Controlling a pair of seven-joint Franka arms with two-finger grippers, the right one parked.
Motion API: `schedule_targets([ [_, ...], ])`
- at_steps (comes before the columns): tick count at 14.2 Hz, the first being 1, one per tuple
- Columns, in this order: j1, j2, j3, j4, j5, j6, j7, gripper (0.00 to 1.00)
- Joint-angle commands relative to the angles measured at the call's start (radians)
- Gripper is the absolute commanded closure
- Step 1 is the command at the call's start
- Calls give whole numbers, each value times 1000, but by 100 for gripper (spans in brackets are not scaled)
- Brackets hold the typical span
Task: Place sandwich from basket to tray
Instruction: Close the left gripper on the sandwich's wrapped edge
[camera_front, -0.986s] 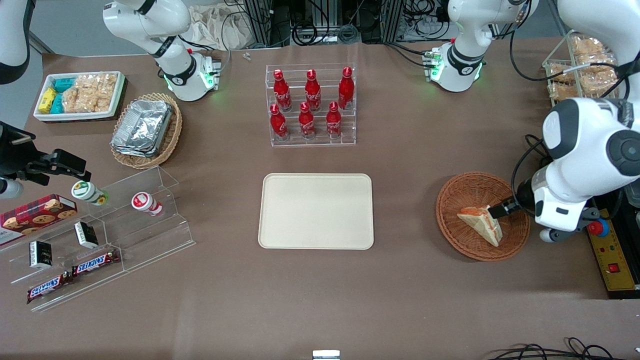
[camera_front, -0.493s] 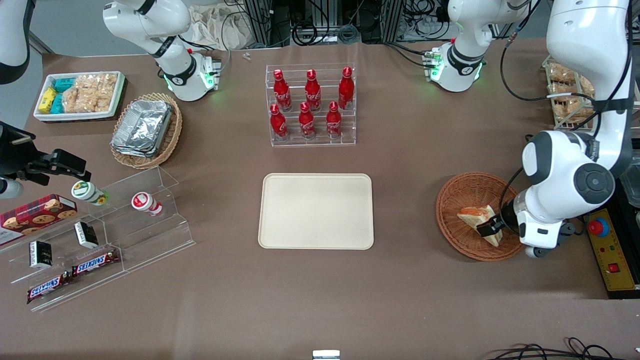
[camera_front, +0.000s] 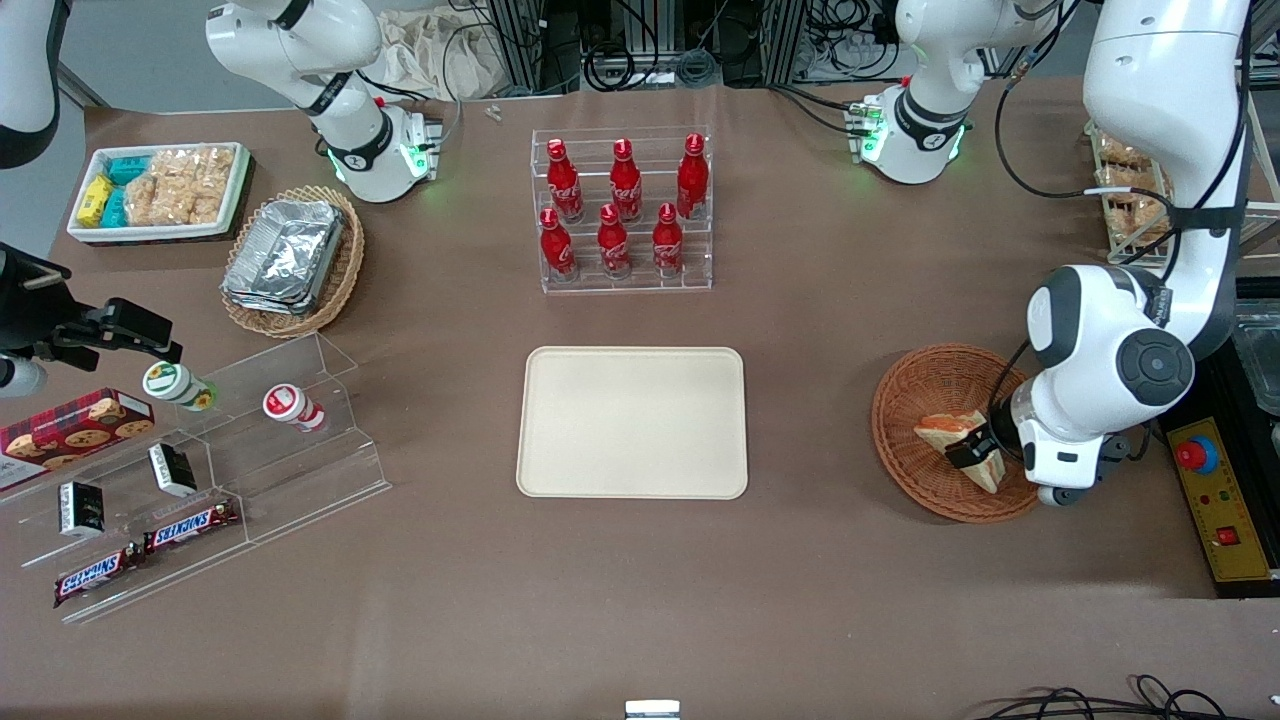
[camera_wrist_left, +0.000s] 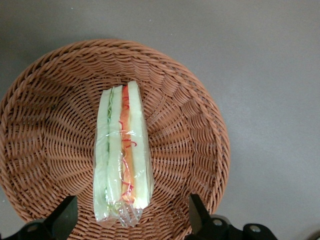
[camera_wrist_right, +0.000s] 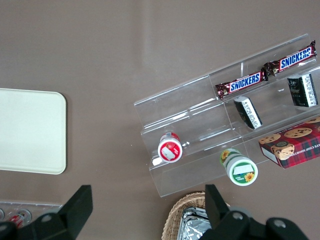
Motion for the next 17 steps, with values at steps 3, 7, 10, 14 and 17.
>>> schedule_targets([
  [3, 1, -19, 6, -60, 26, 49, -41, 0],
  [7, 6, -17, 6, -82, 26, 58, -44, 0],
  [10, 7, -17, 8, -103, 26, 86, -45, 0],
  [14, 17, 3, 8, -117, 24, 124, -65, 0],
  [17, 17, 18, 8, -111, 24, 143, -101, 1],
])
